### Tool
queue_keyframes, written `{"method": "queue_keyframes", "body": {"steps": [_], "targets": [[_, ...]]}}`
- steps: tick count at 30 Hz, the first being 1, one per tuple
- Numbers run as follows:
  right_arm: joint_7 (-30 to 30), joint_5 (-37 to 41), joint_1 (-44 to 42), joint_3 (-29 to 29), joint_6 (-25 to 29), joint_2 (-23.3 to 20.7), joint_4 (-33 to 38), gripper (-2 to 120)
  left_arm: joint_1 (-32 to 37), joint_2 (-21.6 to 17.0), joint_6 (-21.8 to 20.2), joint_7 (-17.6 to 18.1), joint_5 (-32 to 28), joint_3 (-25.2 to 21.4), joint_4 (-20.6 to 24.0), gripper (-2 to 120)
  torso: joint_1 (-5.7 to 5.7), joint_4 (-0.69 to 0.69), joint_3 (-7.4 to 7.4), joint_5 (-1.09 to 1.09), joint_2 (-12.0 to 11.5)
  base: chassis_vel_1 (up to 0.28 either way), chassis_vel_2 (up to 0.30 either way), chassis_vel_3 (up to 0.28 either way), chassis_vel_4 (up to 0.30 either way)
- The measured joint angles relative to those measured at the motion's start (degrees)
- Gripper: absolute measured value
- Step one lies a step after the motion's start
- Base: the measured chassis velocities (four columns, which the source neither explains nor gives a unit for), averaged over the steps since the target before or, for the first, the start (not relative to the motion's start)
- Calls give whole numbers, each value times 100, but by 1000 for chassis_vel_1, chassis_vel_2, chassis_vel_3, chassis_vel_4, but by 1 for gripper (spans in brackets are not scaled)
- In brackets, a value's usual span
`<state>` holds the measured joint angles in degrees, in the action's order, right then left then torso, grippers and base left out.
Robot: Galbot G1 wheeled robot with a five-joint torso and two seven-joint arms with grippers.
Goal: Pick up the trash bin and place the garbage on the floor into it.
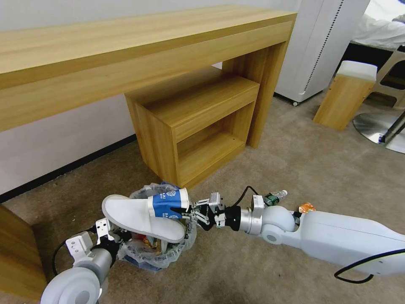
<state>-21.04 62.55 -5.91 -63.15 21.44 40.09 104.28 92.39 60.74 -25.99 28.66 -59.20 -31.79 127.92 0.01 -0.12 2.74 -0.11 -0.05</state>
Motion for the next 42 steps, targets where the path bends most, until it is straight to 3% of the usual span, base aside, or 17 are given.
{"method": "queue_keyframes", "body": {"steps": [24,42], "targets": [[364,83,437,-495,-298,-30,304,0,-127,-3,36,-5,-79,-31,-5,0,0,0,0,0,0,0,0,0,0],[918,78,1005,-1120,-607,326,326,0,-33,117,36,-30,36,-29,241,0,0,0,0,-1,0,0,0,0,0]]}}
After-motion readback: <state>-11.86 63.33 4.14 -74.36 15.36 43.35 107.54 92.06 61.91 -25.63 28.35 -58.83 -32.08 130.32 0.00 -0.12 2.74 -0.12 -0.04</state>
